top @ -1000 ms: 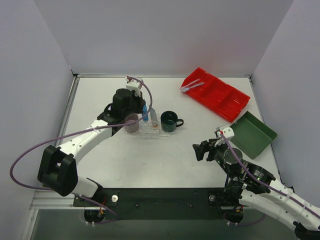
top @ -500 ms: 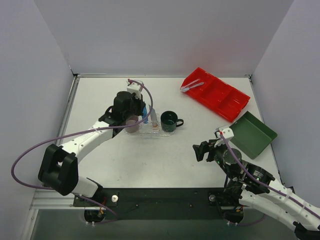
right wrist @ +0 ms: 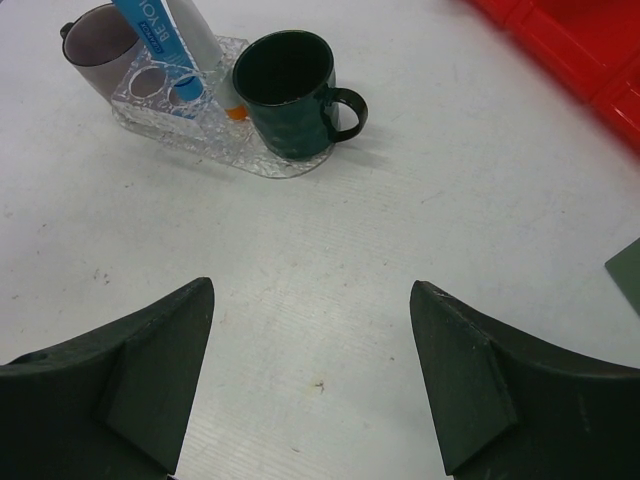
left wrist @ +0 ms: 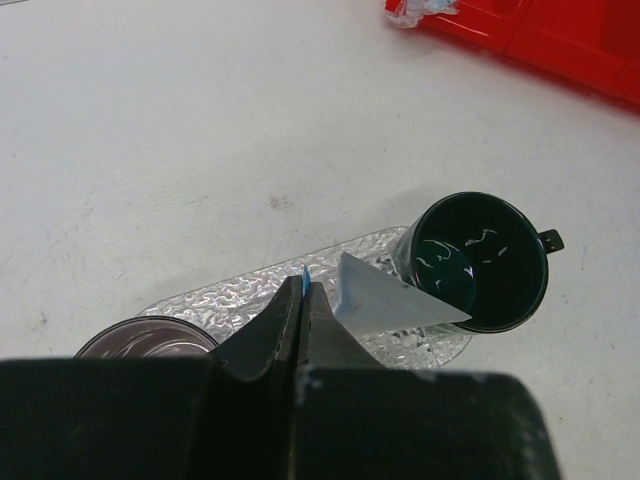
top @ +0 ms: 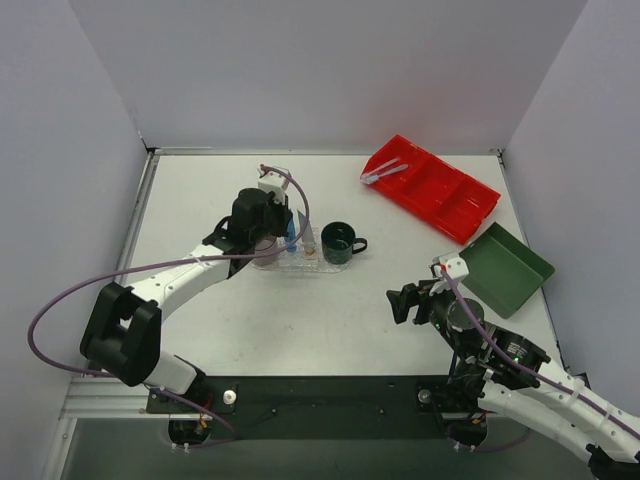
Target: Prepare toiletry sets of a toothbrush and toothpaste on the tray
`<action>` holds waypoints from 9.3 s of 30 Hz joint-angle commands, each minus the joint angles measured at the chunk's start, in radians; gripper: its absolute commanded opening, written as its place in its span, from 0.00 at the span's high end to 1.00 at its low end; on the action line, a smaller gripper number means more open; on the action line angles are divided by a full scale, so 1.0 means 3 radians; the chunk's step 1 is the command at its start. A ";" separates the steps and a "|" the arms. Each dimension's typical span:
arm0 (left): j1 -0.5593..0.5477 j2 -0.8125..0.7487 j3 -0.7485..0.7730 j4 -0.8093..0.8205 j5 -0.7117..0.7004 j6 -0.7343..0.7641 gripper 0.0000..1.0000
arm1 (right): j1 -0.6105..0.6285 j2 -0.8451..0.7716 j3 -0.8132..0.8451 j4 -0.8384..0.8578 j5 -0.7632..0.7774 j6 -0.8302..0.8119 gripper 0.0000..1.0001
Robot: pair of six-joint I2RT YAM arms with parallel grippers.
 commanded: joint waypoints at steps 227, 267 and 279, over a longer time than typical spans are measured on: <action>-0.0535 -0.0736 0.0293 0.0839 0.2882 0.0160 0.21 | -0.2657 0.1995 0.1968 0.0865 -0.4088 0.2131 0.99; -0.0949 -0.0679 -0.0255 0.1153 0.2664 0.0538 0.59 | -0.1711 0.1769 0.1829 0.0676 -0.4293 0.2598 1.00; -0.1236 -0.0955 -0.0367 0.0605 0.1786 0.0825 1.00 | -0.1706 0.1647 0.2095 -0.0208 -0.3773 0.1699 0.52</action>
